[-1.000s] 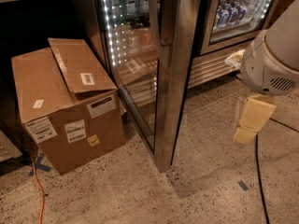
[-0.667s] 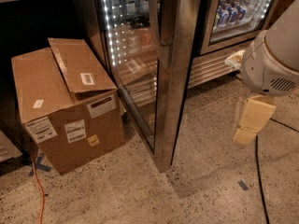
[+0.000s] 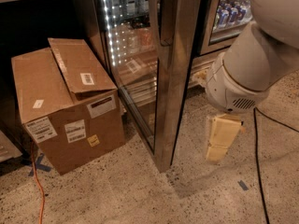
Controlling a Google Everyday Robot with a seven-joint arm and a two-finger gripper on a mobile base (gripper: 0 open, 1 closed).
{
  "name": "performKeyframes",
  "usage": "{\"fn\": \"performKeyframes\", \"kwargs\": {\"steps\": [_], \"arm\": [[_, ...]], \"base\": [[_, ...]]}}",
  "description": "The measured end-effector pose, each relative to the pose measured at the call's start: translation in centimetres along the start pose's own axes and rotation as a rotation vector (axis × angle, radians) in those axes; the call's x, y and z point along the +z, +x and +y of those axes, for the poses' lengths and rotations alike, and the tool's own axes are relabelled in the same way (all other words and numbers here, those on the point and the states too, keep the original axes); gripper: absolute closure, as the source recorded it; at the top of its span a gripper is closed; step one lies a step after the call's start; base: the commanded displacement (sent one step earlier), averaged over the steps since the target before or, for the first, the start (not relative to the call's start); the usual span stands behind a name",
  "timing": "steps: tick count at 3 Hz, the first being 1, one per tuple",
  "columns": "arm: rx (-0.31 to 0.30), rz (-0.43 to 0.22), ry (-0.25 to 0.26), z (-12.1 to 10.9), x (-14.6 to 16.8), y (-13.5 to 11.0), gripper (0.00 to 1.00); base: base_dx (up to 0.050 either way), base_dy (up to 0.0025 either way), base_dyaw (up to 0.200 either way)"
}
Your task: Close left fridge door
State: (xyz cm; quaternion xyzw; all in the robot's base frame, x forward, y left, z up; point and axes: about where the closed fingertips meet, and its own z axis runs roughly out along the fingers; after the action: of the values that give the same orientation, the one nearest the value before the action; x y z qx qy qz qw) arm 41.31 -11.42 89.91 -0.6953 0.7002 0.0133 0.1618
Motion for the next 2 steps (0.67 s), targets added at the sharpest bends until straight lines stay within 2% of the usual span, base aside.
{"fn": "performKeyframes", "kwargs": {"steps": [1,2], "arm": [[0.0,0.0,0.0,0.0,0.0,0.0,0.0],[-0.012,-0.011,0.035,2.3,0.9,0.4,0.0]], "base": [[0.0,0.0,0.0],[0.0,0.0,0.0]]}}
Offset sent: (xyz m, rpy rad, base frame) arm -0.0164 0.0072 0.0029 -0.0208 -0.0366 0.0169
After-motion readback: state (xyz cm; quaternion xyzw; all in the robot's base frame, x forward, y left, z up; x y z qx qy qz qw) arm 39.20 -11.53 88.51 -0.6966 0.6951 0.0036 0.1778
